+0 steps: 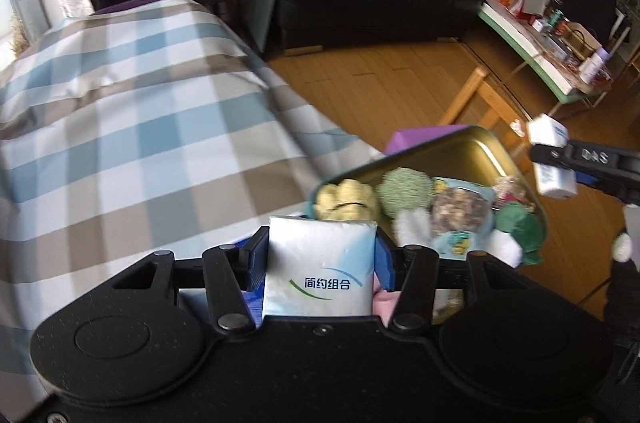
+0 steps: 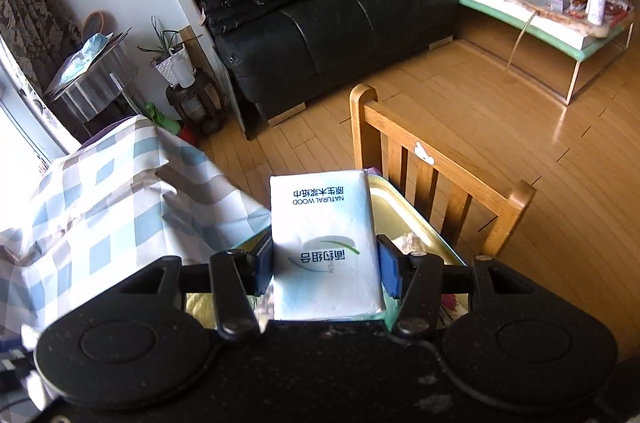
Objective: Organize soft objects
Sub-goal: 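Carry both white tissue packs into the gold tray and open both tools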
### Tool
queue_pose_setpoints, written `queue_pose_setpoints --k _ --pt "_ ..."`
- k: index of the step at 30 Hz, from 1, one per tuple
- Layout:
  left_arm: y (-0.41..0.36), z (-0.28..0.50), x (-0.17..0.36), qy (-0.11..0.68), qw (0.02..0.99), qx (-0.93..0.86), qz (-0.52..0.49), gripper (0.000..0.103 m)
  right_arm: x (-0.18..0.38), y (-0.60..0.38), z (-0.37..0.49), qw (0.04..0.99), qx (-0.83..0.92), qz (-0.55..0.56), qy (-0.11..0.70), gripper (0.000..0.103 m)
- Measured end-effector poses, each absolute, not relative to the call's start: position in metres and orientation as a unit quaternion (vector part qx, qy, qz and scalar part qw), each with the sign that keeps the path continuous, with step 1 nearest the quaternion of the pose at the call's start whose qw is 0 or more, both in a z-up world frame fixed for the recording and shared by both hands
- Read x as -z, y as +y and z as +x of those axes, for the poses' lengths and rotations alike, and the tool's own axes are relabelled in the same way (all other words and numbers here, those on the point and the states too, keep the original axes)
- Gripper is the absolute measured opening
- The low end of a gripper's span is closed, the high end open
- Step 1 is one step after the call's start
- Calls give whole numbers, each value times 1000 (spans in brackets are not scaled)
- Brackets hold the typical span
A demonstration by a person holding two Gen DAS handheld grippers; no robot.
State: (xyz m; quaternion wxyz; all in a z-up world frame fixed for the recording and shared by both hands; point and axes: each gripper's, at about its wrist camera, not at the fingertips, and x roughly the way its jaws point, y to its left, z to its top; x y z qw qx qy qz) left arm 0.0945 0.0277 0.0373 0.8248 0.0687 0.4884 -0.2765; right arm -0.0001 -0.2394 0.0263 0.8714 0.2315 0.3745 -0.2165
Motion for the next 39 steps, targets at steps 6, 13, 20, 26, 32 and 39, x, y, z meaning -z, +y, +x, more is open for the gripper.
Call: queue_pose_setpoints --k 6,13,20,26,32,39 --pt "-21 85 -17 508 808 288 81 50 -14 -250 26 863 217 230 394 51" --pt "-55 86 4 523 803 269 94 50 -12 -259 34 866 206 240 388 52" --pt "-71 87 18 527 805 249 111 53 -8 -261 39 862 198 245 397 57" --pt "-78 82 21 526 809 235 117 57 -6 -267 34 856 199 263 399 65" --pt "-76 76 19 522 815 224 119 57 -8 -267 27 858 205 266 389 65" --pt "-67 63 6 505 829 208 120 58 -12 -257 17 869 210 235 382 67"
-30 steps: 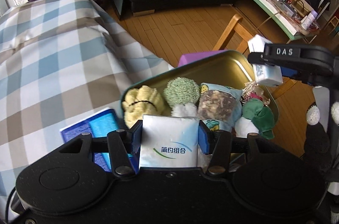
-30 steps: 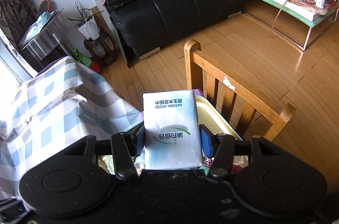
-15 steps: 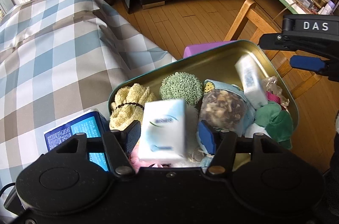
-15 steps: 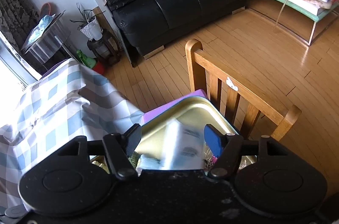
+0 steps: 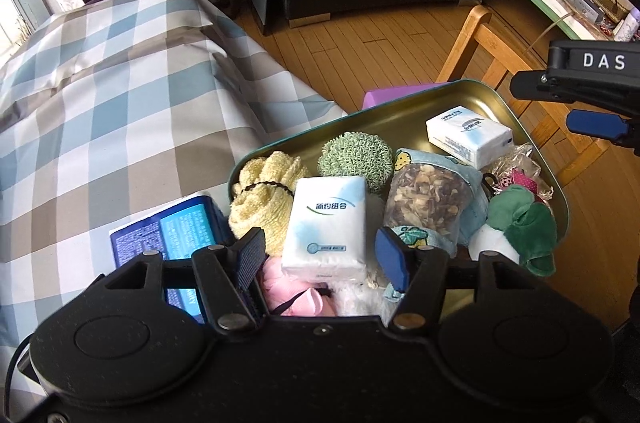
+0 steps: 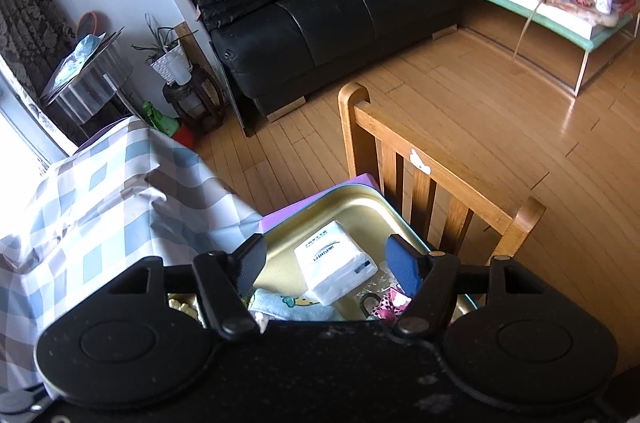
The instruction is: Organize soft objects
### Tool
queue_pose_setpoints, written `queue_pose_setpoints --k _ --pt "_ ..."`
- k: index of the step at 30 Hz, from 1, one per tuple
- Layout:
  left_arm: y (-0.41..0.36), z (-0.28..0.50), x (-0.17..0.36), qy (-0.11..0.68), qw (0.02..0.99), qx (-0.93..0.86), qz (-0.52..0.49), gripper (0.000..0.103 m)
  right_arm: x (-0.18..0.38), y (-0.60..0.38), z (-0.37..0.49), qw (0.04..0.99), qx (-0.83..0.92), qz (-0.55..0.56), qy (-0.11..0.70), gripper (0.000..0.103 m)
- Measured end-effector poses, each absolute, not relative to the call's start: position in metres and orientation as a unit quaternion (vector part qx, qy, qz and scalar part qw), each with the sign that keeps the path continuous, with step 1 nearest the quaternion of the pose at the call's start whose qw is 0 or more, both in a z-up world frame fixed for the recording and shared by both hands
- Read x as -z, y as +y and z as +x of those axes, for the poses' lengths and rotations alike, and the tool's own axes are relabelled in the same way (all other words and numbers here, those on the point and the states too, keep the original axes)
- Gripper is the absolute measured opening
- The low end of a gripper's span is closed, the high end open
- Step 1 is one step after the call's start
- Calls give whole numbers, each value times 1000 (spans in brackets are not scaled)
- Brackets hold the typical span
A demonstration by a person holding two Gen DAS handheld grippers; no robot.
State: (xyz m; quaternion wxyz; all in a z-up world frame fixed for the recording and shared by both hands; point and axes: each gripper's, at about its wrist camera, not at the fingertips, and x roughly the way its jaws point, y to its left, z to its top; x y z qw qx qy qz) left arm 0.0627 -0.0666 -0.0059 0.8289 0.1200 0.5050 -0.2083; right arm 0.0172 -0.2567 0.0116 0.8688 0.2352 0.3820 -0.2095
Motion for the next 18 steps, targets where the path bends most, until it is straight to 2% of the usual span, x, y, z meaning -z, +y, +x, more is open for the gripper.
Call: queue_pose_setpoints --k 10,12,18 --pt "-43 29 -12 478 849 190 119 64 -27 -238 -24 890 201 218 348 74" --pt "-39 23 -15 474 853 185 116 66 -30 -231 -29 894 201 210 340 78" --pt "-24 8 -22 468 861 167 104 68 -27 -203 -48 901 175 193 346 80"
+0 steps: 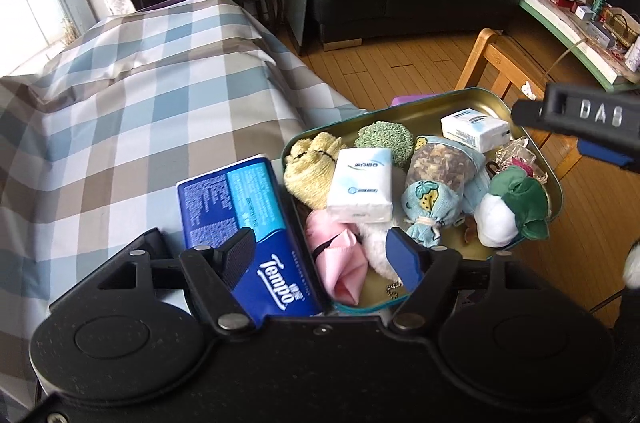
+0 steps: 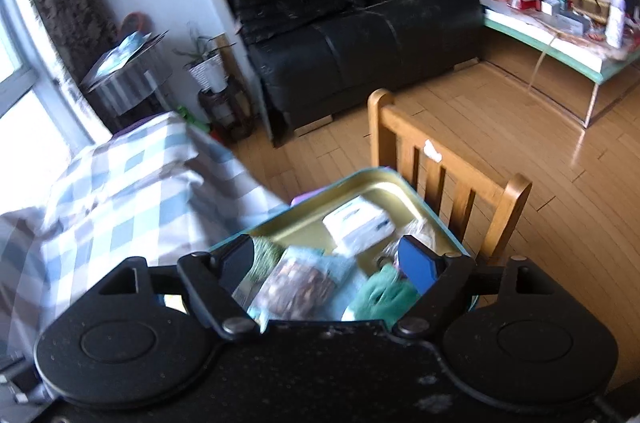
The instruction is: Organize soft objects
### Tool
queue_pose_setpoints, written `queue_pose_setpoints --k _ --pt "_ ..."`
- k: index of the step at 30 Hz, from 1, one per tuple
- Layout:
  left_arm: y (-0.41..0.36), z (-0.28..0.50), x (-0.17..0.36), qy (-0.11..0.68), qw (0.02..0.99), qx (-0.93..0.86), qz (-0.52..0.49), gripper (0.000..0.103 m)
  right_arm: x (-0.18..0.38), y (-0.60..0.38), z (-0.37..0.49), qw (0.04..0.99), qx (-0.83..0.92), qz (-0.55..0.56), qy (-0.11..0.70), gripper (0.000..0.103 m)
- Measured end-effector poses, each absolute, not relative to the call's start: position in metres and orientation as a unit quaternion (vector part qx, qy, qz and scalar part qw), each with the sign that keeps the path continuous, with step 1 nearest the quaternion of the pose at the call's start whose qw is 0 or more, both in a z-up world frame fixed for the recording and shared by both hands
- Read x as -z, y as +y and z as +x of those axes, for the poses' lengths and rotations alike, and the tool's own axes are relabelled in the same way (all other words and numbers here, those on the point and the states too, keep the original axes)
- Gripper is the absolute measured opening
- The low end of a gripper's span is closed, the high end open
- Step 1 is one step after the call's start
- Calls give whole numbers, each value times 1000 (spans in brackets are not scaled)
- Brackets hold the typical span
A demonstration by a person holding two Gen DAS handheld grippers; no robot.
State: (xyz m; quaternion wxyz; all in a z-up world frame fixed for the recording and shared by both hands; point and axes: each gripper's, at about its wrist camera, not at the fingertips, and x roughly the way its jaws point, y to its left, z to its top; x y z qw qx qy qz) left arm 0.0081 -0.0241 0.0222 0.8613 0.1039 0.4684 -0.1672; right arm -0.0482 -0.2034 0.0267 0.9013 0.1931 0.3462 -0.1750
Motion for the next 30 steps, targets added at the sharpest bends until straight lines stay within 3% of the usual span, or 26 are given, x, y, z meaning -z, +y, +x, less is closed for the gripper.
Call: queue_pose_setpoints --k 5,12,30 --pt "-9 -3 -25 463 869 149 92 72 -23 -170 -67 913 159 144 347 85" --pt "17 -13 -23 462 876 116 77 73 -19 -141 -95 921 152 115 341 102" --pt "35 -23 -12 467 877 88 72 80 -26 -138 -131 940 190 122 255 103"
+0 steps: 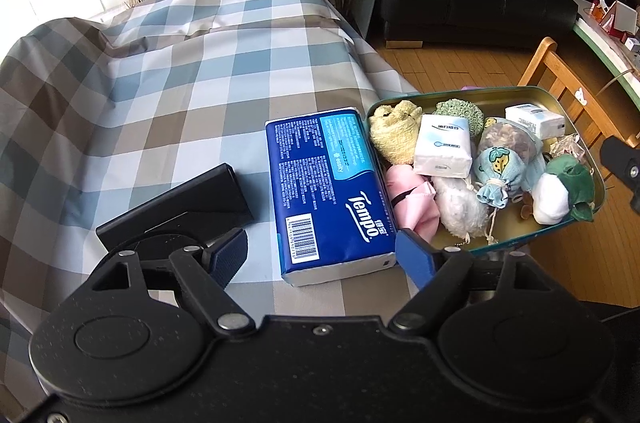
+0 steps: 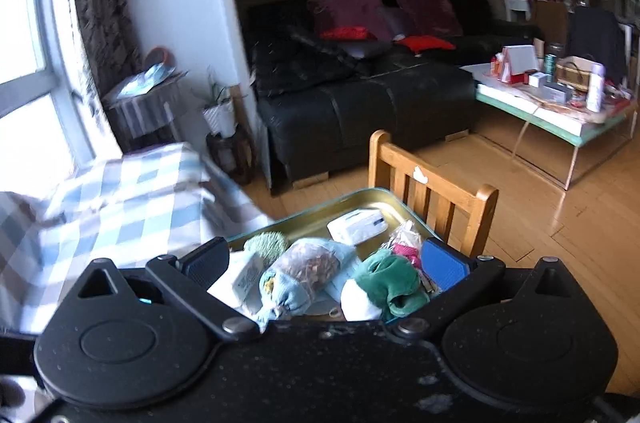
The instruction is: Organize soft objects
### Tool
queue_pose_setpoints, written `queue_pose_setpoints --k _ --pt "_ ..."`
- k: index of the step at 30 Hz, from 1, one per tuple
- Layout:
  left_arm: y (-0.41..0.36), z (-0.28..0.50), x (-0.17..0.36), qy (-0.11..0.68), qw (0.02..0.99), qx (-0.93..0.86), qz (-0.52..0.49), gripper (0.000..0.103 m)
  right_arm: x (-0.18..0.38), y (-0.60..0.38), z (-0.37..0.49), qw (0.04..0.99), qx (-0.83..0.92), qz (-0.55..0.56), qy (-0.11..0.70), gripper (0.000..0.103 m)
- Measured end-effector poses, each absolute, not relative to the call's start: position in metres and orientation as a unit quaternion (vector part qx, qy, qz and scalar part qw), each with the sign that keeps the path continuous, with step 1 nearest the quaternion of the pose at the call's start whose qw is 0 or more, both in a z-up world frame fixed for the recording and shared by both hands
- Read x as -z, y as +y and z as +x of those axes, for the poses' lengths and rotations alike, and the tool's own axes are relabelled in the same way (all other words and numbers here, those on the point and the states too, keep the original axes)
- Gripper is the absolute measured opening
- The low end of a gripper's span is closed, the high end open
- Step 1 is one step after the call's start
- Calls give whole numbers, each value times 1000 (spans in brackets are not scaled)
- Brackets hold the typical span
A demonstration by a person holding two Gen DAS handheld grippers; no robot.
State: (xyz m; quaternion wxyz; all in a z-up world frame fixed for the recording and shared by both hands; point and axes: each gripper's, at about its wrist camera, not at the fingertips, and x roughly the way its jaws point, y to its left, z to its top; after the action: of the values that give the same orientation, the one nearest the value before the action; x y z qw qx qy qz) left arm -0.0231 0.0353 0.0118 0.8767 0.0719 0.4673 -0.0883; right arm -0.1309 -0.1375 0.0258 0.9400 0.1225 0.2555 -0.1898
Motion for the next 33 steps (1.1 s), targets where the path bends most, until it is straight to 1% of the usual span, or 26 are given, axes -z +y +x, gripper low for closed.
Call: queue_pose_setpoints --k 1,5,13,33 --pt "35 -23 -12 467 877 87 73 82 -25 -137 -129 939 184 124 264 103" --pt "36 -24 -10 467 878 81 72 82 -20 -138 -122 929 175 129 298 103" --pt "36 -25 -4 476 873 77 73 84 -11 -139 -116 915 182 132 334 103" --pt "36 -26 4 490 865 74 77 84 -1 -133 -106 905 181 112 368 103"
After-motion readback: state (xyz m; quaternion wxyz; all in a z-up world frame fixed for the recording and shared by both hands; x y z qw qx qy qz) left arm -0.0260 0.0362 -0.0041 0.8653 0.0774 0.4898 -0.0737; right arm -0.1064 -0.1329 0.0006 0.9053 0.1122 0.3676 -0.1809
